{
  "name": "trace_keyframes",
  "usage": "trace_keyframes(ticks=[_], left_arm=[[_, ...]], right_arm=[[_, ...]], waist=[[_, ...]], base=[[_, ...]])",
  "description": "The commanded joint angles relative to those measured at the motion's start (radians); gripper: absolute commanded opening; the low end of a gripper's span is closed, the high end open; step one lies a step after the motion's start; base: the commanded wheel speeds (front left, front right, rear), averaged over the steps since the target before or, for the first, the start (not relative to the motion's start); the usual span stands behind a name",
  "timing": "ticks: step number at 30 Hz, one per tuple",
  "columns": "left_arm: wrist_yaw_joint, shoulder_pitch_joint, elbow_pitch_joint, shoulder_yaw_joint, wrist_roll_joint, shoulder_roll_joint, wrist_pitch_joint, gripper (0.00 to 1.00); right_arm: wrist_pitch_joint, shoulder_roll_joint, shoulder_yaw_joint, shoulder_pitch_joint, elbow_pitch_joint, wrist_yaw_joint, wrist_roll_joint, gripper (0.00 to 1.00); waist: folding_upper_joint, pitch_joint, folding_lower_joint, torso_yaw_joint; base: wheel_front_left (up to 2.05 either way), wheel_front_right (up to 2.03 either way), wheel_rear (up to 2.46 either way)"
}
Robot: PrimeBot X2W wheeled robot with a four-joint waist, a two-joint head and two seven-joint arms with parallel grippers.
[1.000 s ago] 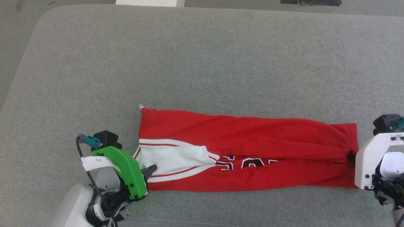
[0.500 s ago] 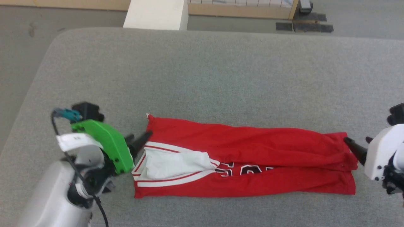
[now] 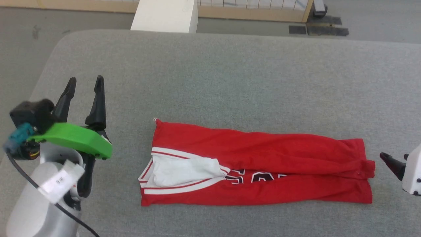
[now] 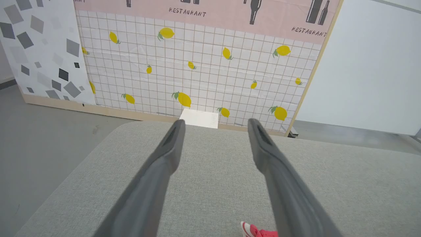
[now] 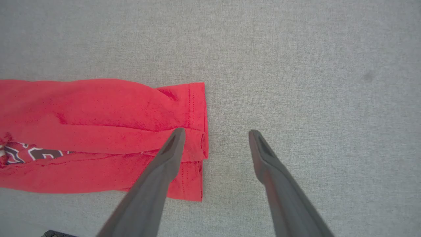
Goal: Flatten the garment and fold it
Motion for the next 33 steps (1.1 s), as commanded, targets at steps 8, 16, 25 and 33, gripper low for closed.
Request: trace_keyframes(ticks=[8,16,25,33], left_arm=[[-0.034,-0.003,0.092,-0.019,0.079,-0.036,-0.162,1.00],[-0.051,-0.011,0.106,0.015,0.086,-0.077,-0.184,1.00],[-0.067,0.012,0.080,0.056,0.107,-0.108,-0.186,1.00],[-0.078,0.019,0.077,0.071,0.126,-0.125,-0.186,1.00]], right_arm=[[-0.009,-0.026,0.065,-0.002,0.073,-0.001,0.041,1.00],[-0.019,-0.032,0.151,-0.024,0.124,-0.001,0.077,1.00],[-0.043,-0.027,0.271,-0.070,0.138,-0.001,0.149,1.00],[-0.044,-0.054,0.296,-0.083,0.182,-0.001,0.137,0.36]], waist=[[0.0000,0.073,0.0001,0.017],[0.0000,0.108,0.0001,0.019],[0.0000,0.124,0.0001,0.011],[0.0000,0.126,0.0001,0.014]], base=[[0.00,0.00,0.00],[0.00,0.00,0.00],[0.00,0.00,0.00],[0.00,0.00,0.00]])
